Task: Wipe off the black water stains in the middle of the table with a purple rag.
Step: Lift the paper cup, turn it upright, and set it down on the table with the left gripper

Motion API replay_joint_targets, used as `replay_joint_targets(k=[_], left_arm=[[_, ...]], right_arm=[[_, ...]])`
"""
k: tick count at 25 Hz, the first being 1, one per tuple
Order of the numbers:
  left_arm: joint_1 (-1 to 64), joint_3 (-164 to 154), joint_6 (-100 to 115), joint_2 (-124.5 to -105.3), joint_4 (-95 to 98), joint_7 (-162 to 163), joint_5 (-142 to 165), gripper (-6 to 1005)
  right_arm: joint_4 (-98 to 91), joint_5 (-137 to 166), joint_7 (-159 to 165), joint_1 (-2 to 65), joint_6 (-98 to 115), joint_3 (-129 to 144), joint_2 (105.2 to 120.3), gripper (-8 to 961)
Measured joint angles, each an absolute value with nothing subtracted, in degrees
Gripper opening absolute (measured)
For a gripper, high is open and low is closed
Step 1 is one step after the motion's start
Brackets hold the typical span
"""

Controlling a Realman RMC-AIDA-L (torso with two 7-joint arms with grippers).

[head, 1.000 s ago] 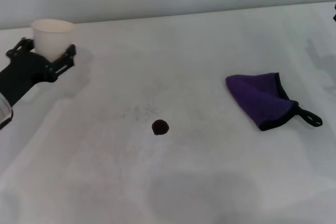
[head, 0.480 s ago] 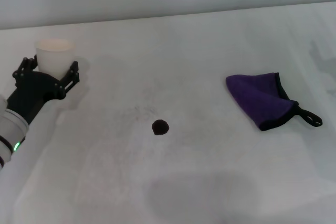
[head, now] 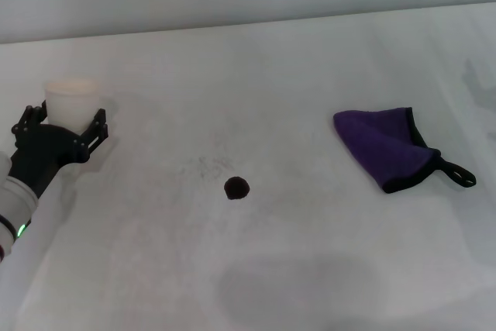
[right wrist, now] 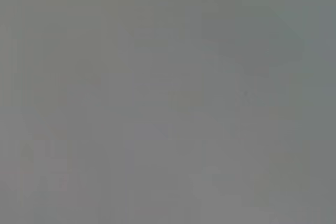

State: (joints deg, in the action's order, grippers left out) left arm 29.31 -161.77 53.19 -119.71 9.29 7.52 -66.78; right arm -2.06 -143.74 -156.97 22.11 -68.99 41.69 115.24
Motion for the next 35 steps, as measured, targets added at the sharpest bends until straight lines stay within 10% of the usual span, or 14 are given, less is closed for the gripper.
replay_joint_targets(k=[35], left_arm=[[23.44, -161.63, 53.79, -119.95, 13.78, -1.40, -67.32, 847]], right_arm=[[-3.78, -143.61, -156.81, 22.75, -66.86, 42.24, 115.23, 820]])
